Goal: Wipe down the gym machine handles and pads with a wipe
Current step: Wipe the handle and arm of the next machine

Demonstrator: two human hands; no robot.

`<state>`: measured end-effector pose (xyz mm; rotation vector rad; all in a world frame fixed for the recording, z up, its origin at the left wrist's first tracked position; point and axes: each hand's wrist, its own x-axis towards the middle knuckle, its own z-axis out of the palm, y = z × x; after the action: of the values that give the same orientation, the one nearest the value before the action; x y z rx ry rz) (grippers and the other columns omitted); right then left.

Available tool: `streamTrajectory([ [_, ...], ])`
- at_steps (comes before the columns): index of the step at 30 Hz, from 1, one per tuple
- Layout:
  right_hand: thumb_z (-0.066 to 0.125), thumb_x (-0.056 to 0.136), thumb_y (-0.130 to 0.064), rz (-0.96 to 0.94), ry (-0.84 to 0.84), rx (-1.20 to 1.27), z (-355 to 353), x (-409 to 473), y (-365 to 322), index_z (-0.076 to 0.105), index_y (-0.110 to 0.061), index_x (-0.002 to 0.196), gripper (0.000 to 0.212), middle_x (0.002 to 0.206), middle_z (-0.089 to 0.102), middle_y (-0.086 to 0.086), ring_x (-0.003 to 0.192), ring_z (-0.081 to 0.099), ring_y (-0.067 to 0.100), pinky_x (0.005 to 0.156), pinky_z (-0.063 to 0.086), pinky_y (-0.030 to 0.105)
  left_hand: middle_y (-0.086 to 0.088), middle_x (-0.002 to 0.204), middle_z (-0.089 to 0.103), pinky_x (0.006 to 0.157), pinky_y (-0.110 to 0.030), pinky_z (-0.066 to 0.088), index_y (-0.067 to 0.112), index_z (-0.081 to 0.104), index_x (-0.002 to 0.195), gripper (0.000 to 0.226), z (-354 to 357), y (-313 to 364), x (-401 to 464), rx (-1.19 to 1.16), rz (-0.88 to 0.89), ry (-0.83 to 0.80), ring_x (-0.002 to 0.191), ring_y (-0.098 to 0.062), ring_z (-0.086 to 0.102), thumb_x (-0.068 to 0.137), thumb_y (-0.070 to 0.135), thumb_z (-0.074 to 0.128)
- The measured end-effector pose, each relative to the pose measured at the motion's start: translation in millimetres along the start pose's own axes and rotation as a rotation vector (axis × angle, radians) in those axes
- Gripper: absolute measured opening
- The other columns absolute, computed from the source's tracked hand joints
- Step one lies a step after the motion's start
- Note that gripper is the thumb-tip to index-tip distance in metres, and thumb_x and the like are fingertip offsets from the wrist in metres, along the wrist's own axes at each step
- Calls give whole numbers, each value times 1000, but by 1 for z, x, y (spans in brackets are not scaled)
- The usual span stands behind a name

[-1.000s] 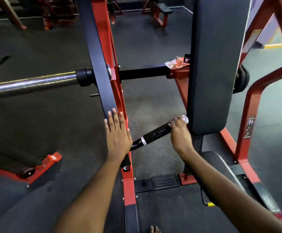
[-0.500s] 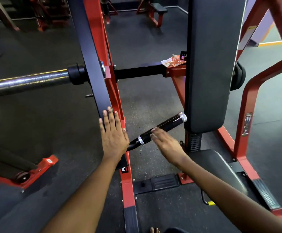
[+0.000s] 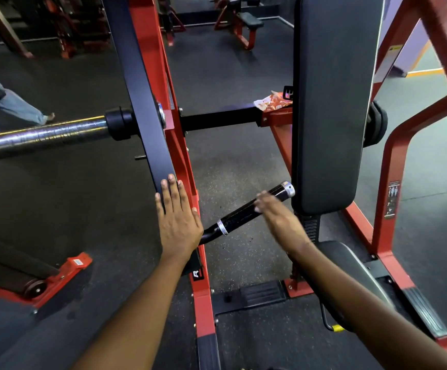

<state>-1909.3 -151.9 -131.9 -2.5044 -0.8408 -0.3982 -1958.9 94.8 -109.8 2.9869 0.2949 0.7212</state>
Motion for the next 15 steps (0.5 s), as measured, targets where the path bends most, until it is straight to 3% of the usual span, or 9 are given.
streamTrajectory([
  [2, 47, 97, -9, 227, 126, -3, -15, 7, 13, 51, -13, 133, 37, 142, 45, -2, 133, 39, 13, 109, 34, 33, -19, 161, -1, 121, -50, 5, -2, 4, 152, 68, 0, 0, 0, -12, -3, -3, 149, -33, -3, 94, 23, 29],
  [4, 43, 95, -1, 233, 126, -40, -12, 10, 5, 52, -3, 131, 37, 141, 46, 11, 131, 40, 20, 110, 33, 25, -19, 161, -1, 120, -51, 6, -2, 4, 152, 67, 1, 0, 0, -21, -4, -2, 149, -33, -3, 94, 21, 27],
  [5, 41, 96, -6, 173, 66, -33, -6, 10, -7, 52, -5, 130, 36, 139, 47, 9, 127, 43, 15, 106, 33, 17, -19, 161, 0, 120, -52, 7, -2, 4, 152, 67, 1, 0, 0, -26, -6, 0, 149, -33, -2, 93, 20, 27],
  [6, 45, 94, -7, 75, -13, -31, 2, 8, -20, 54, -5, 128, 35, 135, 51, 9, 123, 48, 15, 102, 39, 17, -20, 161, 0, 120, -52, 7, -2, 5, 152, 67, 0, 0, 0, -31, -12, 2, 149, -33, -2, 92, 20, 28],
  [9, 68, 76, 4, -231, -124, -94, 10, 9, -35, 62, 1, 117, 41, 123, 60, 16, 115, 58, 29, 96, 50, 39, -23, 159, -3, 119, -55, 5, -2, 2, 151, 70, 0, 0, 0, -38, -35, 6, 148, -38, -4, 90, 19, 29],
  [13, 56, 84, 8, 205, 63, -67, -18, 31, 5, 63, 1, 111, 29, 115, 61, 14, 104, 59, 30, 87, 53, 40, -24, 159, -4, 119, -55, 7, -2, 0, 151, 72, 0, 0, 0, -48, -53, -15, 147, -40, -5, 89, 19, 30],
  [15, 56, 84, 5, 275, 71, -103, -18, 36, -6, 64, 1, 107, 25, 110, 62, 14, 101, 58, 29, 87, 51, 38, -24, 159, -3, 119, -54, 9, -3, 2, 152, 72, 0, 0, -1, -48, -48, -18, 147, -39, -5, 89, 18, 32],
])
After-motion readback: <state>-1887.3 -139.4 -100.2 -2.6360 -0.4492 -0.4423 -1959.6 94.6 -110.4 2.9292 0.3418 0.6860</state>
